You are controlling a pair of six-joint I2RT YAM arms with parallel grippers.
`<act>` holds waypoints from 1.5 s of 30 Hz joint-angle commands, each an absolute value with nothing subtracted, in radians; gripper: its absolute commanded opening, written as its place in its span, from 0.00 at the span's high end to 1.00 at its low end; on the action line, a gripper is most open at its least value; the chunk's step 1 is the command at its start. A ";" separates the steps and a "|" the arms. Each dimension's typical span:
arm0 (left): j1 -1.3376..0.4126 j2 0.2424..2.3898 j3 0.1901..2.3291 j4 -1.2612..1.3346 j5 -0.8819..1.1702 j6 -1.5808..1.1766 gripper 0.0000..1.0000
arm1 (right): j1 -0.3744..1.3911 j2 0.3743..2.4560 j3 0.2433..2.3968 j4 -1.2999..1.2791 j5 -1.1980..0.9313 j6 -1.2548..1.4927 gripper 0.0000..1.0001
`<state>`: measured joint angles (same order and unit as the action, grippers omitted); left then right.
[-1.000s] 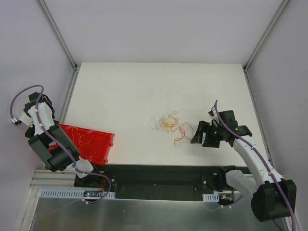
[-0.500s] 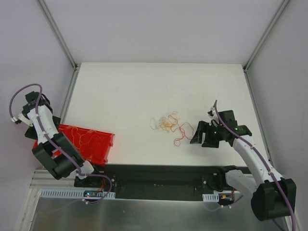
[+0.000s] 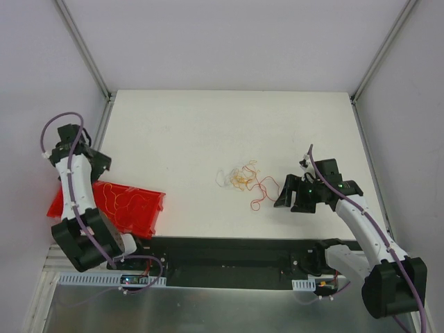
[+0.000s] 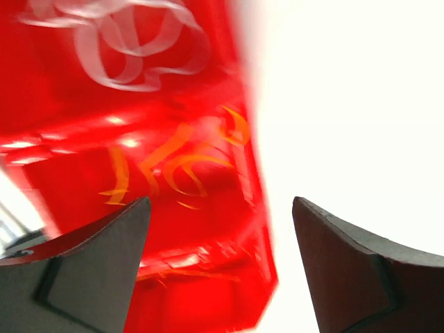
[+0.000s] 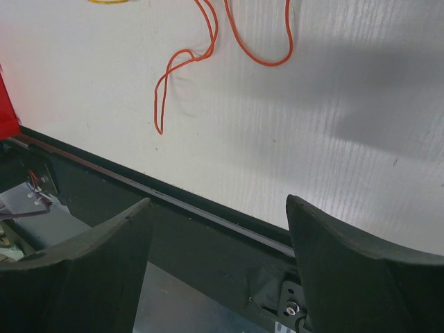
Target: Untangle the cables
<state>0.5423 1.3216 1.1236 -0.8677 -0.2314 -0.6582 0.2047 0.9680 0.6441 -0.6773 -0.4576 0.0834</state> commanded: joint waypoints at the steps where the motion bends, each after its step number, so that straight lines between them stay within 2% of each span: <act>1: 0.333 1.180 1.098 -0.804 0.076 -0.624 0.15 | 0.210 0.968 0.647 -0.673 -0.471 0.064 0.21; 4: 0.122 1.138 1.069 -0.717 0.205 -0.649 0.09 | 0.213 0.963 0.643 -0.670 -0.469 0.067 0.21; 6: 0.004 1.141 1.043 -0.646 0.282 -0.661 0.09 | 0.216 0.965 0.644 -0.667 -0.466 0.066 0.21; 11: -0.386 1.299 1.064 -0.557 0.342 -0.620 0.16 | 0.221 0.983 0.647 -0.677 -0.453 0.072 0.21; 15: -0.569 1.518 1.166 -0.554 0.406 -0.607 0.27 | 0.233 0.988 0.638 -0.681 -0.454 0.087 0.21; 18: -0.679 1.640 1.276 -0.551 0.393 -0.578 0.29 | 0.244 0.996 0.624 -0.658 -0.468 0.115 0.21; 25: -0.715 1.807 1.431 -0.561 0.403 -0.635 0.25 | 0.311 1.091 0.617 -0.578 -0.505 0.187 0.22; 33: -0.759 1.698 1.339 -0.543 0.419 -0.618 0.24 | 0.459 1.238 0.678 -0.444 -0.471 0.291 0.28; 39: -0.759 1.513 1.209 -0.529 0.402 -0.578 0.21 | 0.517 1.382 0.762 -0.411 -0.356 0.301 0.41; 43: -0.761 1.425 1.163 -0.528 0.373 -0.566 0.21 | 0.541 1.446 0.813 -0.394 -0.334 0.310 0.45; 44: -0.761 1.411 1.157 -0.528 0.356 -0.568 0.21 | 0.548 1.463 0.821 -0.390 -0.333 0.313 0.48; 45: -0.761 1.398 1.152 -0.528 0.341 -0.575 0.21 | 0.551 1.479 0.833 -0.390 -0.322 0.314 0.55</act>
<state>-0.7532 1.4731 1.1820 -0.5335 0.3847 -0.5938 0.5304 1.4364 0.7715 -0.4213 -0.3756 0.2913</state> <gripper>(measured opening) 0.787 0.535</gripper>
